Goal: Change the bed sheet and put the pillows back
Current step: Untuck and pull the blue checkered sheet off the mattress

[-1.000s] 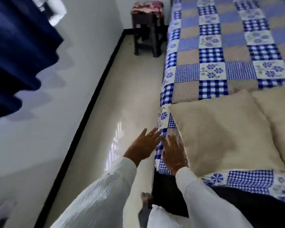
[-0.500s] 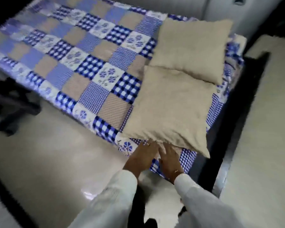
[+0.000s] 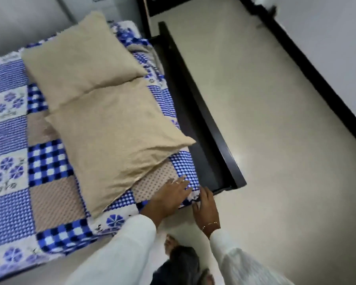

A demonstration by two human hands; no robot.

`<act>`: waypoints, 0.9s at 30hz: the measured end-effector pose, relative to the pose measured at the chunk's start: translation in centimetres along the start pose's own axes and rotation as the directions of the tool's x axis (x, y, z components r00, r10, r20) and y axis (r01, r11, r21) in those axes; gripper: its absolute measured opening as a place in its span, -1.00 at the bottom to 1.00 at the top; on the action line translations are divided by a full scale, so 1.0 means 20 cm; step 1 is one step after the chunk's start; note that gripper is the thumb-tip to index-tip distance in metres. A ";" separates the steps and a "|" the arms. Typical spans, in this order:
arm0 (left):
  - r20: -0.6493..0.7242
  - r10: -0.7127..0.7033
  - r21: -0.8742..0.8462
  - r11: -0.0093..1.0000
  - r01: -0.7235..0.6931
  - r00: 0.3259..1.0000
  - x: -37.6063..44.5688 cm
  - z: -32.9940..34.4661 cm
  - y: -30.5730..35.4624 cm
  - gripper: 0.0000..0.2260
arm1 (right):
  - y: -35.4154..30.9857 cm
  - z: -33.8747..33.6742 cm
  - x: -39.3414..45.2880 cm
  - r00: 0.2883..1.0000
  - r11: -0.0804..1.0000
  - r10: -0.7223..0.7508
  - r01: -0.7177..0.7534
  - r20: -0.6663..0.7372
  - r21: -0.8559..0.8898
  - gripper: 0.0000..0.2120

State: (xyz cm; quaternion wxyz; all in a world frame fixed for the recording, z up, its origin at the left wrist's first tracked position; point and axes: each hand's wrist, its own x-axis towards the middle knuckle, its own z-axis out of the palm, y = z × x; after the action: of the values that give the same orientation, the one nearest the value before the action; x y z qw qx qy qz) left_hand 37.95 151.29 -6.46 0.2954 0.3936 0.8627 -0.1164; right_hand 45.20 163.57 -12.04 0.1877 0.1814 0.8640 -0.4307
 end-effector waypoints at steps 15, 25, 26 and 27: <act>-0.104 0.268 0.134 0.958 -0.254 0.958 0.59 0.11 -0.36 -0.15 | 0.02 0.33 0.38 0.854 0.635 0.515 -0.323 -0.073 0.702 -0.51; -0.611 0.372 -0.093 0.843 -0.530 0.699 0.56 0.15 -0.38 -0.75 | -0.24 0.41 0.39 0.474 0.640 0.699 -0.081 -0.535 0.764 -0.70; -0.647 0.347 -0.100 0.844 -0.527 0.678 0.54 0.14 -0.40 -0.76 | -0.31 0.42 0.38 0.434 0.675 0.678 -0.045 -0.594 0.737 -0.64; -0.673 0.316 -0.113 0.850 -0.515 0.669 0.51 0.13 -0.42 -0.77 | -0.37 0.44 0.38 0.419 0.711 0.641 -0.007 -0.644 0.703 -0.57</act>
State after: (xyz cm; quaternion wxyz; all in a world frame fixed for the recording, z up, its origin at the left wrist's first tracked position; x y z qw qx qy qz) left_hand 27.45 150.76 -15.01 0.0623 0.5489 0.8032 0.2231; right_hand 36.61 153.41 -15.57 -0.2519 0.5948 0.5922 -0.4817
